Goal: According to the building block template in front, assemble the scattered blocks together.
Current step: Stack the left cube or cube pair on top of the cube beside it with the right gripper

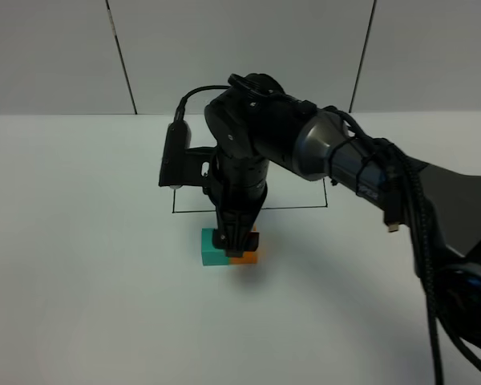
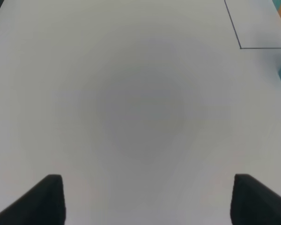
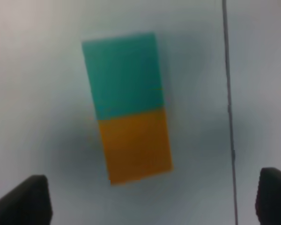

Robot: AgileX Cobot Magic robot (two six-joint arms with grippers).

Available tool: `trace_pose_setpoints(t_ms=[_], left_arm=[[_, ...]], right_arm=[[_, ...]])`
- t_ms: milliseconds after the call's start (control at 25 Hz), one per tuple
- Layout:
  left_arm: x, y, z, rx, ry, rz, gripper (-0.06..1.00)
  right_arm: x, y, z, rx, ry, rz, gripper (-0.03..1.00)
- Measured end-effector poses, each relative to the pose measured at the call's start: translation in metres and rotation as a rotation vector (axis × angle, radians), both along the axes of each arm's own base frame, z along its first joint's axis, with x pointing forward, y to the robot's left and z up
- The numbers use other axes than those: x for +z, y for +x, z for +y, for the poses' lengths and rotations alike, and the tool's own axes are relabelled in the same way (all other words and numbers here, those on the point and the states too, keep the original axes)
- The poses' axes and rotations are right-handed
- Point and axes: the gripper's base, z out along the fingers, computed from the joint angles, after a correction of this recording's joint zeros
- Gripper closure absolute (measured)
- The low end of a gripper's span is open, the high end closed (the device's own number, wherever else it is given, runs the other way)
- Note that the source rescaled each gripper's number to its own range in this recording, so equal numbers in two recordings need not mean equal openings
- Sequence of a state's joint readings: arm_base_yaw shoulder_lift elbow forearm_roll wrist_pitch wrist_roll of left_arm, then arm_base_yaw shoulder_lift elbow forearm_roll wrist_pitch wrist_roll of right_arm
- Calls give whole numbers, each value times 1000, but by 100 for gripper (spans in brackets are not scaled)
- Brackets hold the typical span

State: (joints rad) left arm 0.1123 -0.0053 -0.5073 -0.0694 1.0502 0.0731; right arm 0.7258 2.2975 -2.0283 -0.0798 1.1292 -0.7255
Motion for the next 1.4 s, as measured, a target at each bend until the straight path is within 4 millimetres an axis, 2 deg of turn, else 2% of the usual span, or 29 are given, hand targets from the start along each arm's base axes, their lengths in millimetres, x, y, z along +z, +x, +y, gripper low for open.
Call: trace_pose_setpoints(t_ms=[120,280,640,720,800,920,1160,1240,1400], left_arm=[[0,0,0,0,0,0,32],[0,0,0,0,0,0,32],[0,0,0,0,0,0,32],[0,0,0,0,0,0,32],[0,0,0,0,0,0,32],[0,0,0,-1,1,0,32],[0,0,0,-1,1,0,32],[0,0,0,-1,1,0,32],[0,0,0,-1,1,0,32]], right_arm=[[-17,4,10,50,-9,34,19],[-37,6,13,103,-42,65,20],[-64,11,13,124,-50,94,27],[-68,11,13,123,-49,99,35],[-71,11,14,123,-51,103,50],[-73,12,14,124,-50,99,92],[-73,11,14,99,-46,105,95],[-72,10,13,16,-40,131,95],[-62,6,10,-276,-8,185,95]])
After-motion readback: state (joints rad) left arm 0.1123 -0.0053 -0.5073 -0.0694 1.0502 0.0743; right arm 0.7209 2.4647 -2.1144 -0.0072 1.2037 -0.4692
